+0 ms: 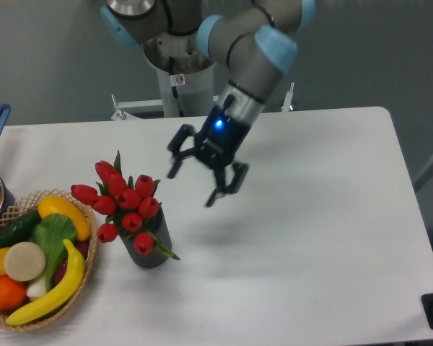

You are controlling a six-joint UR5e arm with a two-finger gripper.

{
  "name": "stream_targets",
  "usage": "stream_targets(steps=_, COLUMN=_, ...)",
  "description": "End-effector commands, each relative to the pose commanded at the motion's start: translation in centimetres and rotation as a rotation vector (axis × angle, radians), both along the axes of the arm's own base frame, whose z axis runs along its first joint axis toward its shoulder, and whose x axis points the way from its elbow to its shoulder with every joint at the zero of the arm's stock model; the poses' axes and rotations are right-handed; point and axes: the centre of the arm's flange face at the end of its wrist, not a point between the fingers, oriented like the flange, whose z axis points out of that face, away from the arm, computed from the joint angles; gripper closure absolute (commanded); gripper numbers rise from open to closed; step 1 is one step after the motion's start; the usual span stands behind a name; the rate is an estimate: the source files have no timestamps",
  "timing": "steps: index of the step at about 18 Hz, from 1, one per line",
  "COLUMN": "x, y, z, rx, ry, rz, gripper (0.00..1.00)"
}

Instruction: Insert the flowers into the vase

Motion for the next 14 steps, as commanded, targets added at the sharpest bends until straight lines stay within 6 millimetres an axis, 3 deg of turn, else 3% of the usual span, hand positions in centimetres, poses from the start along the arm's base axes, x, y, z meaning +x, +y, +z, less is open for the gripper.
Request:
stream_targets(steps=4, x=-4.0, y=-2.8, z=4.6, rx=-0.028, ry=0.094, rz=0.106, gripper=0.00)
stream_targets(steps=7, x=-4.4, y=-4.5, z=7.0, rx=-0.162, ry=0.116, rz=0.151, gripper=0.00)
stream_targets(steps=12, x=-4.9, y=-6.5, z=9.7, rx=-0.348, ry=0.158, rz=-0.014, gripper=0.00)
stream_targets(steps=14, x=-6.3, y=-9.3, z=10.0, rx=-0.397, ry=0.159, rz=-0.103, gripper=0.00)
